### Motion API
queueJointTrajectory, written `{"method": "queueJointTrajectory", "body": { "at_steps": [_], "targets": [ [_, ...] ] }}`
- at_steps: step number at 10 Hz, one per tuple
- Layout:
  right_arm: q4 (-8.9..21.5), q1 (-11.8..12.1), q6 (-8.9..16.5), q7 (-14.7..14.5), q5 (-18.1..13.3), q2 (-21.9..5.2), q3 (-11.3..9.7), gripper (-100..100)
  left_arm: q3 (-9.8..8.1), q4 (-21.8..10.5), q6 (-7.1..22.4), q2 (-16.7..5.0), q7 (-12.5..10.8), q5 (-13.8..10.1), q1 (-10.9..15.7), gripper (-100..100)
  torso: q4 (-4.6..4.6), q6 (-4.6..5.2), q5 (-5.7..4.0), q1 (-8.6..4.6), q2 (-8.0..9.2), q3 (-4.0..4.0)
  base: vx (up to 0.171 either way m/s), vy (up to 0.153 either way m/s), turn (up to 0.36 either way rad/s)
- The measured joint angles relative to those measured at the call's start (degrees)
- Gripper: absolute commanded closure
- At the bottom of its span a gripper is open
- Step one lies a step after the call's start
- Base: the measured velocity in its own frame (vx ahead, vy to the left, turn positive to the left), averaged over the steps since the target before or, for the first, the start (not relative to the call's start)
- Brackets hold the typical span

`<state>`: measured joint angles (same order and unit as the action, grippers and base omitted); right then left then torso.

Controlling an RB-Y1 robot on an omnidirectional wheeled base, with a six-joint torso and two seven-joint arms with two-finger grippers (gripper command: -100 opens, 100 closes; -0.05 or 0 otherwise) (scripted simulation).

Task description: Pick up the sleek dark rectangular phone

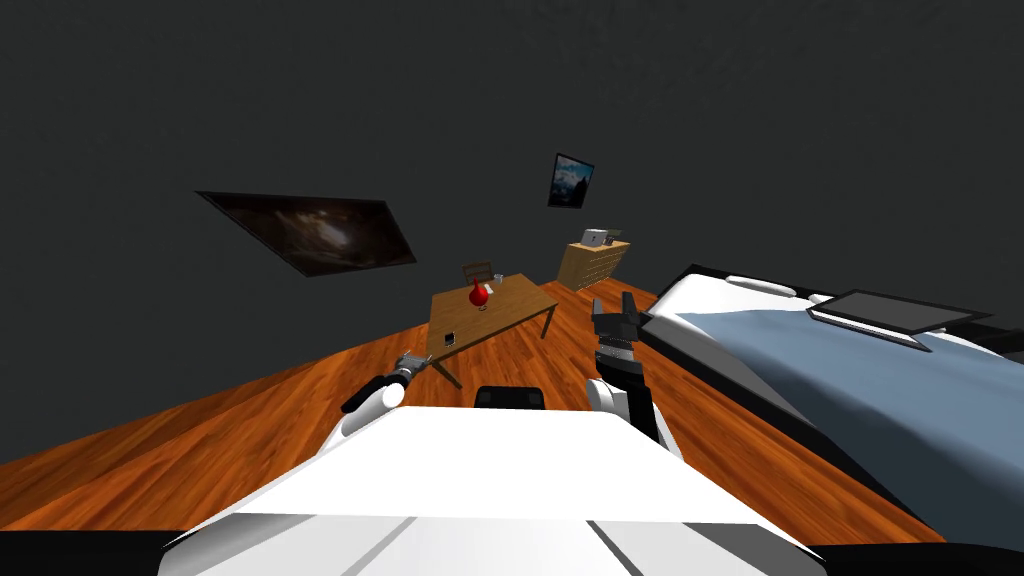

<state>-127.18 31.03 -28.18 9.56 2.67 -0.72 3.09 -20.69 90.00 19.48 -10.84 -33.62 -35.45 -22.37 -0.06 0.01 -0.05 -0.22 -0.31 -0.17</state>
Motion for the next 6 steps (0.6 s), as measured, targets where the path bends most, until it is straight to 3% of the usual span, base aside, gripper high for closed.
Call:
{"method": "queueJointTrajectory", "body": {
  "at_steps": [3, 6],
  "targets": [
    [0.0, 0.0, 0.0, 0.0, 0.0, 0.0, 0.0, 0, -3.13, -4.2, 5.0, -0.8, -3.9, -2.8, 0.9, -100, -0.06, -0.01, -0.02, -0.07, -0.27, -0.16, 0.139, -0.070, -0.066],
    [0.0, 0.0, 0.0, 0.0, 0.0, 0.0, 0.0, 0, -4.38, -8.2, 6.6, -1.2, -5.7, -4.1, 2.2, -100, 0.00, -0.02, 0.00, 0.08, 0.03, 0.01, 0.079, -0.035, -0.047]
  ]
}}
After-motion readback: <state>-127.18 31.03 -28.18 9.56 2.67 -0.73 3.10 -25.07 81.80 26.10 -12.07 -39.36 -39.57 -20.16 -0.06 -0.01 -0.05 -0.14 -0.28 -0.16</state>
